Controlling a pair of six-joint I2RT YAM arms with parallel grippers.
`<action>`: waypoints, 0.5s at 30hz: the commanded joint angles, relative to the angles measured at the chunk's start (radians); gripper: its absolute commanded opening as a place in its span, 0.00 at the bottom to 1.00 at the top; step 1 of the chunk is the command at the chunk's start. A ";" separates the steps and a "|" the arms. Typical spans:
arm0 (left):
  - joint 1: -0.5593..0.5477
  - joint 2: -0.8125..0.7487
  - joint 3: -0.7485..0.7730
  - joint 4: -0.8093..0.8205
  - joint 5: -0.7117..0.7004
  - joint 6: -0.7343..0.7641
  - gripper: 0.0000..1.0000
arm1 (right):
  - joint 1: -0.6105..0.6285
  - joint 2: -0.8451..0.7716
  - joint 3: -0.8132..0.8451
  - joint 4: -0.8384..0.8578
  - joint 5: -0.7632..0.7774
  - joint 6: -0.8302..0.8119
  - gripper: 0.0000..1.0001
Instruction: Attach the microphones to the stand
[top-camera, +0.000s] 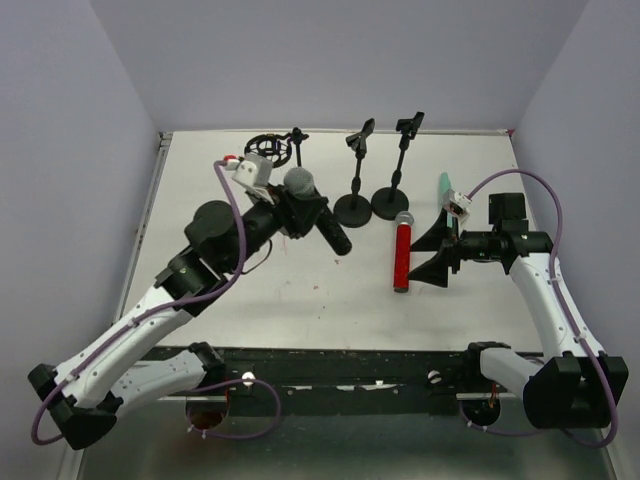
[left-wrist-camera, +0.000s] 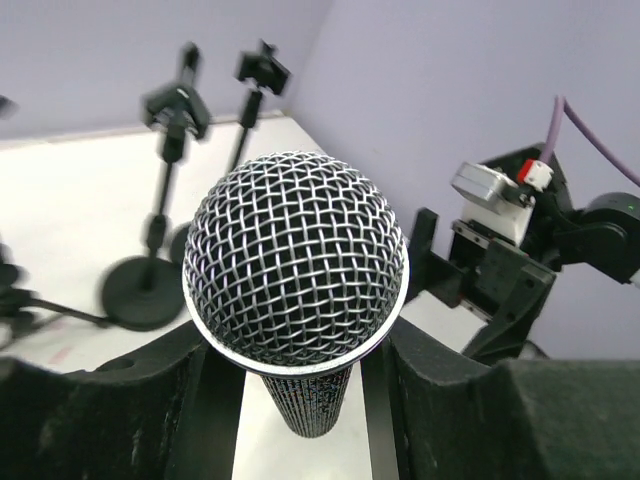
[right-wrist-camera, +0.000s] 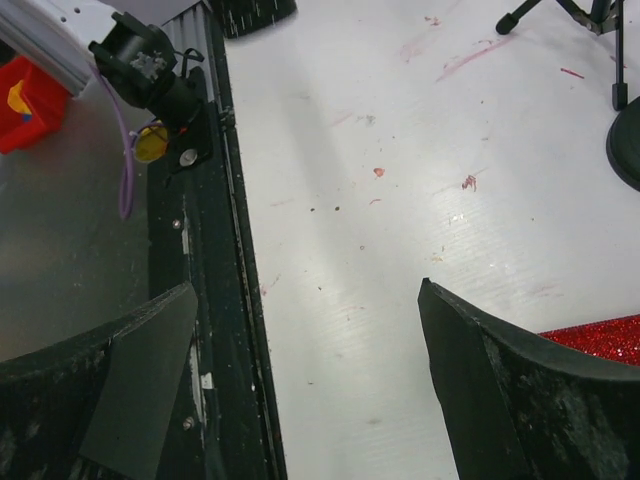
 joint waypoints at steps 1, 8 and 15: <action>0.129 -0.089 0.207 -0.318 -0.048 0.243 0.00 | 0.000 -0.004 0.022 -0.023 -0.022 -0.026 1.00; 0.272 0.052 0.532 -0.420 -0.168 0.472 0.00 | 0.000 -0.004 0.007 0.012 0.001 -0.008 1.00; 0.350 0.236 0.804 -0.426 -0.124 0.477 0.00 | 0.000 0.003 -0.006 0.033 0.011 0.010 1.00</action>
